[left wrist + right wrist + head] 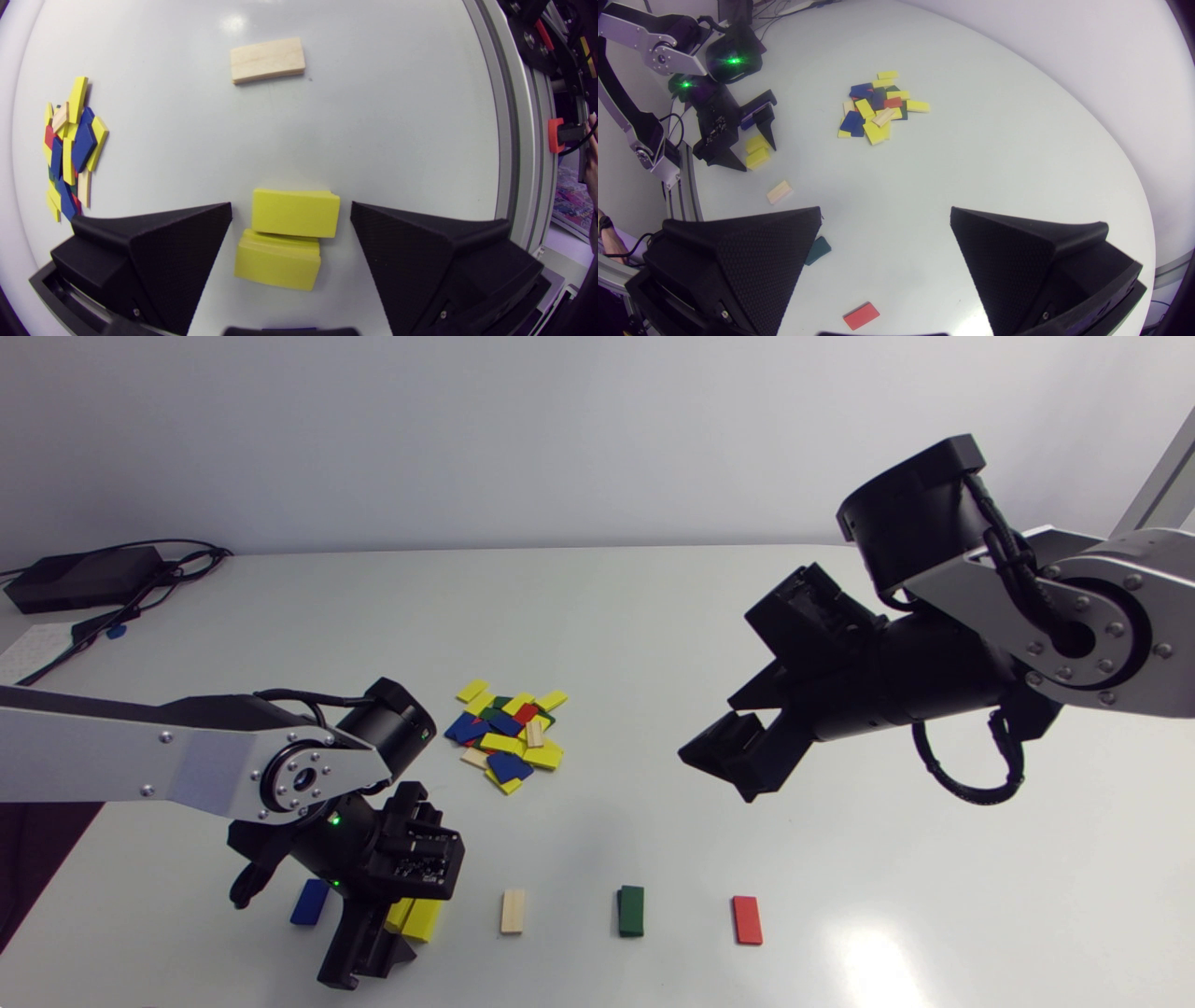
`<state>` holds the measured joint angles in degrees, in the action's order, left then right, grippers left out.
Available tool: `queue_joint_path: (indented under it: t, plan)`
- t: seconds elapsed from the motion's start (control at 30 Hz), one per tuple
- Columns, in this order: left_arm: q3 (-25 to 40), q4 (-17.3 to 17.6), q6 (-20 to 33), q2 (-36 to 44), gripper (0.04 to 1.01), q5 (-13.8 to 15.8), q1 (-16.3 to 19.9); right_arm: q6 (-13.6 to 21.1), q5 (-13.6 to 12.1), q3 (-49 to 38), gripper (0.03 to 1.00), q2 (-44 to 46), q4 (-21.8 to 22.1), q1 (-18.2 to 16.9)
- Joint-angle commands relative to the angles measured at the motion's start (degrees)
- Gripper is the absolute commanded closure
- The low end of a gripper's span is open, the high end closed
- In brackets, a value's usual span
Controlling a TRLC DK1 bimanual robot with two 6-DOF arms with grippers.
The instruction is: Take domino bricks one by one from the mixed stack on the table and place each onto the existing stack of the same color.
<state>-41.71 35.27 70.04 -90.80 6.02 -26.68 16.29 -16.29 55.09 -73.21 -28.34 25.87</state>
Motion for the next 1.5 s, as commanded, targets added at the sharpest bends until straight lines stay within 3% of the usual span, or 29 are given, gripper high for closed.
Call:
queue_joint_path:
  t: [0.0,0.33,0.43,0.6,0.8,1.03,1.07,1.17,1.33,1.4,1.47]
  plan:
    - [1.72,-0.64,2.47,-2.18,0.154,-0.13,0.31,0.32,-0.14,-0.86,0.066,0.79,-0.23,-0.2]
    - [1.55,-1.08,2.91,-2.45,0.344,-0.13,0.31,0.14,-0.05,-0.86,0.066,0.7,-0.14,-0.03]
    - [1.37,-1.16,3.0,-2.45,0.441,-0.13,0.57,-0.12,-0.05,-0.95,0.066,0.52,0.04,0.06]
    - [1.02,-1.25,3.7,-2.45,0.462,-0.13,0.92,-0.12,-0.05,-0.86,0.066,0.26,0.21,0.06]
    - [0.58,-1.25,3.88,-2.89,0.69,-0.13,1.01,-0.12,-0.05,-0.77,0.066,-0.09,0.56,0.06]
    - [0.32,-1.34,3.96,-3.06,0.689,-0.13,1.01,-0.12,-0.05,-0.77,0.066,-0.35,0.65,0.06]
    - [0.41,-1.34,3.96,-2.97,0.685,-0.13,1.01,-0.12,-0.05,-0.69,0.066,-0.35,0.65,0.06]
    - [0.32,-1.25,4.05,-2.89,0.436,-0.13,1.01,-0.12,-0.05,-0.69,0.066,-0.35,0.65,0.06]
    - [0.41,-1.25,4.05,-3.06,0.179,-0.13,1.01,-0.12,-0.05,-0.77,0.066,-0.35,0.65,0.15]
    - [0.41,-1.25,4.05,-2.97,0.084,-0.13,0.92,-0.12,0.03,-0.69,0.066,-0.35,0.65,0.15]
    - [0.23,-1.08,4.05,-2.62,0.051,-0.13,1.01,-0.12,0.03,-0.69,0.066,-0.27,0.48,0.24]
